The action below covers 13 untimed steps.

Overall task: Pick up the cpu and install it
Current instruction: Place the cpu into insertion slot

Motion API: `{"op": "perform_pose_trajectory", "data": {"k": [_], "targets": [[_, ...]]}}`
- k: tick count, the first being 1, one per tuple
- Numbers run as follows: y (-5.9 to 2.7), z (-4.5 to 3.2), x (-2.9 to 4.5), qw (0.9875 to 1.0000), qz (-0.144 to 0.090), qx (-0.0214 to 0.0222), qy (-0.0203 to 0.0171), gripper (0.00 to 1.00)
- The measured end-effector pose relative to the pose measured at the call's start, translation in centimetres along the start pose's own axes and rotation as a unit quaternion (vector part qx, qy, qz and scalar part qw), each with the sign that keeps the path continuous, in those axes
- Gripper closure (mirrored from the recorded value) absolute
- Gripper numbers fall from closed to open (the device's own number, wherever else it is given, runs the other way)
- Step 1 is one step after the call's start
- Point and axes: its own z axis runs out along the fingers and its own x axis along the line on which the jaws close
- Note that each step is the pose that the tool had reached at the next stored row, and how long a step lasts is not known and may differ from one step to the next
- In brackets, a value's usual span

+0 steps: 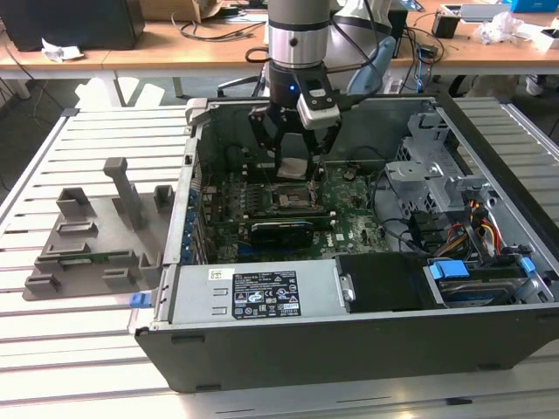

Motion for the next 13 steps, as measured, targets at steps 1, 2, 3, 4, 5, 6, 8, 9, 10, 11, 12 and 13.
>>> {"op": "perform_pose_trajectory", "data": {"k": [1,2,3,4,5,6,8,9,10,11,12,13], "targets": [[0.0,0.0,0.0,1.0,0.009,0.0002,0.0008,0.45],[0.0,0.0,0.0,0.9999,0.014,0.0004,0.0012,0.45],[0.0,0.0,0.0,0.9998,0.021,0.0006,0.0018,0.45],[0.0,0.0,0.0,0.9996,0.029,0.0008,0.0025,0.45],[0.0,0.0,0.0,0.9994,0.035,0.001,0.003,0.45],[0.0,0.0,0.0,0.9993,0.038,0.0011,0.0033,0.45],[0.0,0.0,0.0,0.999,0.045,0.0013,0.0039,0.45],[0.0,0.0,0.0,0.9987,0.051,0.0014,0.0044,0.45],[0.0,0.0,0.0,0.9985,0.054,0.0015,0.0047,0.45],[0.0,0.0,0.0,0.9982,0.06,0.0017,0.0052,0.45],[0.0,0.0,0.0,0.9979,0.065,0.0018,0.0056,0.45],[0.0,0.0,0.0,0.9977,0.068,0.0019,0.0059,0.45]]}}
